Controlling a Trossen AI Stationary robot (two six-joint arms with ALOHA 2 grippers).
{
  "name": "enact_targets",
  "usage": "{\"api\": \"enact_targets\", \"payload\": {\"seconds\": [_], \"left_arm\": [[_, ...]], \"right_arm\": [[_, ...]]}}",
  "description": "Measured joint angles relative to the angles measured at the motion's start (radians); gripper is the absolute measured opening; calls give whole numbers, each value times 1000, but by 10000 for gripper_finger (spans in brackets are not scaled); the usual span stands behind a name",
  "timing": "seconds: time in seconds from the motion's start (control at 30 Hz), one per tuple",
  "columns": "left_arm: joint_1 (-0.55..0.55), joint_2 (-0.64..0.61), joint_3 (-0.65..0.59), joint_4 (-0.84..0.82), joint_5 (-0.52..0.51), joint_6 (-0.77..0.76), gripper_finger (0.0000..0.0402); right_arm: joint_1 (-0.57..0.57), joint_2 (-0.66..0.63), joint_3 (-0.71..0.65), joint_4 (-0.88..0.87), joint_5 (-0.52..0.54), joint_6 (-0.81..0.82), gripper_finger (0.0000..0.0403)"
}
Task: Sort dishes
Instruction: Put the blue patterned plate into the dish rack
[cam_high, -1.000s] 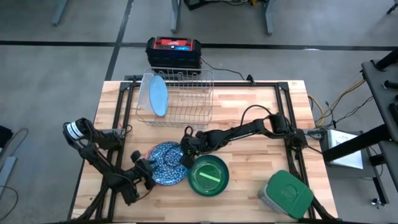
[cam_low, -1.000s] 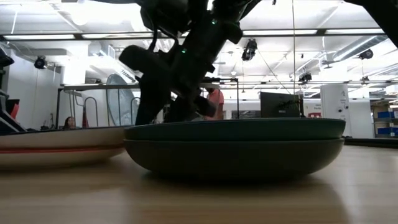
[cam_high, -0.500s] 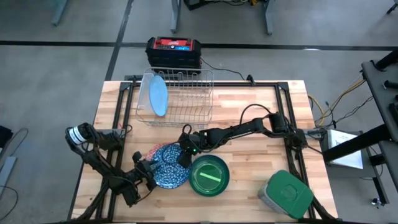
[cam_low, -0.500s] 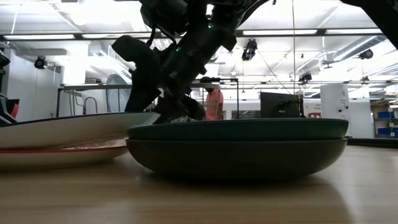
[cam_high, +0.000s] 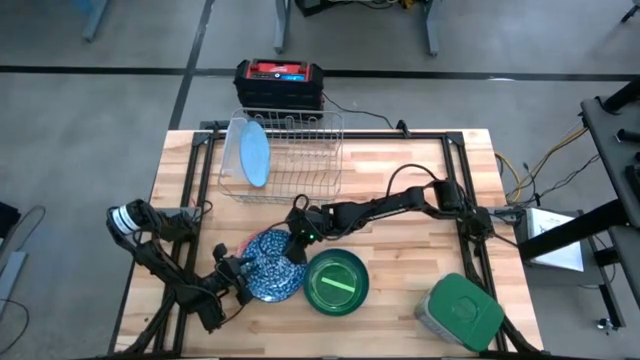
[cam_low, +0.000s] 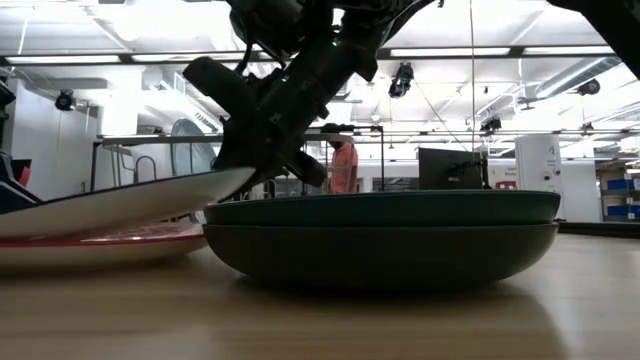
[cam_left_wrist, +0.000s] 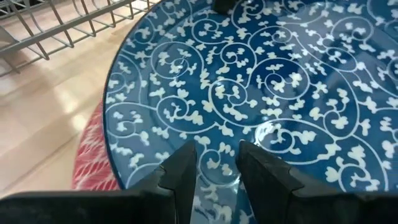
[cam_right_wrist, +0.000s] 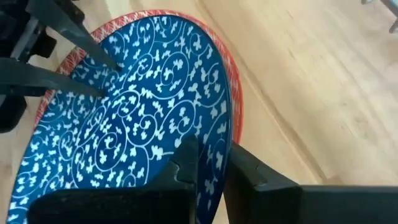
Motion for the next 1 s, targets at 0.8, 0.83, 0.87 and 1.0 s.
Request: {"api": "enact_targets", "payload": {"seconds": [0.8,0.83,0.87,1.0], "left_arm": [[-28,-198,54,-170,72,55,116],[-28,-207,54,-174,75,54,116],[-29,-219,54,-176,75,54,116],[-30,-250,54,-193,74,56,116]], "right_arm": [[6,-71,-1,-13,23,-134,2],[7,-73,-1,-13,25,-139,2],[6,-76,-1,-13,25,-144,2],[7,-88,-2,-15,46,-157,2]]}}
